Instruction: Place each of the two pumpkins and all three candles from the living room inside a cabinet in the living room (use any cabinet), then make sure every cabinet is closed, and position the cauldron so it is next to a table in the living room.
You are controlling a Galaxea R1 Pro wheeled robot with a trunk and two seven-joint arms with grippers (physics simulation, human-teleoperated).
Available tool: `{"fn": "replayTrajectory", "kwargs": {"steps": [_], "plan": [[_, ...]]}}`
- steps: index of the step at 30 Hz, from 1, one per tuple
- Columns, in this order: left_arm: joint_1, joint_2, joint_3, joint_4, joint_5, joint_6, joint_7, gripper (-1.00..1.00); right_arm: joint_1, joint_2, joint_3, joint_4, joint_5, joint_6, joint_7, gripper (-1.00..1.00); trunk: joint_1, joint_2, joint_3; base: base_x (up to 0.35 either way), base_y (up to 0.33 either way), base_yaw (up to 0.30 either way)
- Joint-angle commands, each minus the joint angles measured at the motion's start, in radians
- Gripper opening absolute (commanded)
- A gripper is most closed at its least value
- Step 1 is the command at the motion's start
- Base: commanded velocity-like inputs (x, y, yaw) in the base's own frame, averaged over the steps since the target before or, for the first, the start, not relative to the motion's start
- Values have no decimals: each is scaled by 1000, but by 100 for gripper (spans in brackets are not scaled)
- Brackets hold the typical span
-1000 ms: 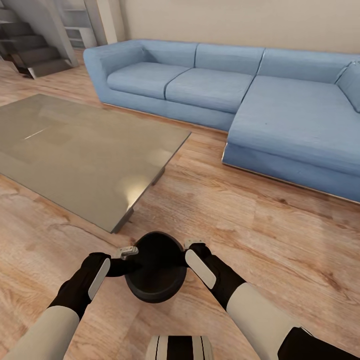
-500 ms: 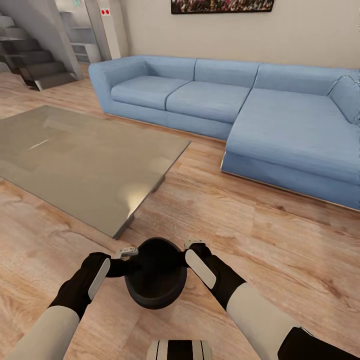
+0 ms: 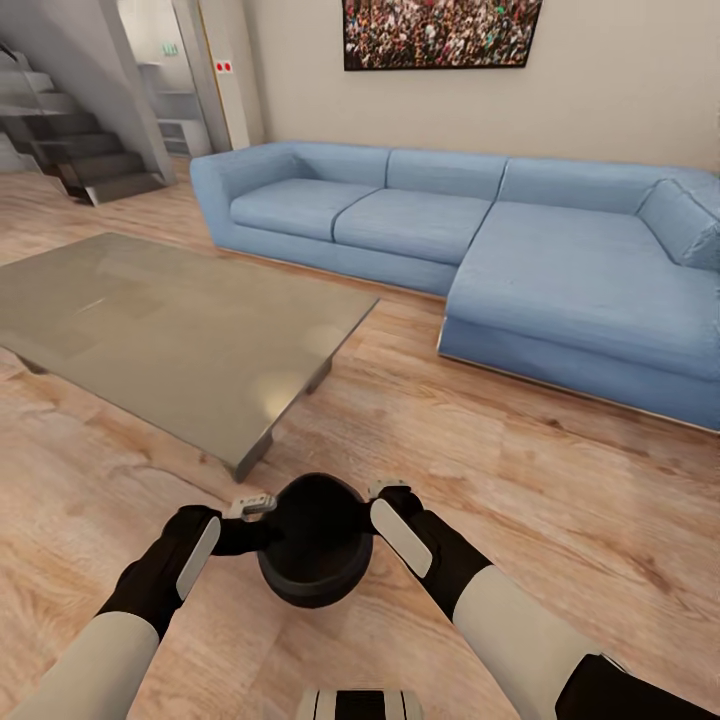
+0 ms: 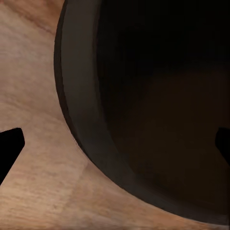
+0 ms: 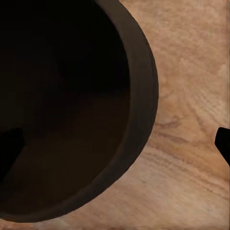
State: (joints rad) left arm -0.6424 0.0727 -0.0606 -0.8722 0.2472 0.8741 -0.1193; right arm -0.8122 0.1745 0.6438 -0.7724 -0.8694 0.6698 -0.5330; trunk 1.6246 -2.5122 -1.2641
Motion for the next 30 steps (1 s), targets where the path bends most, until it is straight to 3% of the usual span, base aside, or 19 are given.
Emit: {"fn": "replayTrajectory", "kwargs": {"steps": [1,18,30], "plan": [[0,1,-2,-1,0,3,-2,100,-1,0,2,-1,-10,1,-10,100,-1,0,3,-138,0,0],[0,1,-1,-3,3,3,-2,100,-1,0,2,-1,-10,1,-10,100,-9,4,69,-144,0,0],[0,1,-1,-4,3,3,-2,100,-1,0,3,-1,-10,1,-10,100,-14,7,115,-25,0,0]]}}
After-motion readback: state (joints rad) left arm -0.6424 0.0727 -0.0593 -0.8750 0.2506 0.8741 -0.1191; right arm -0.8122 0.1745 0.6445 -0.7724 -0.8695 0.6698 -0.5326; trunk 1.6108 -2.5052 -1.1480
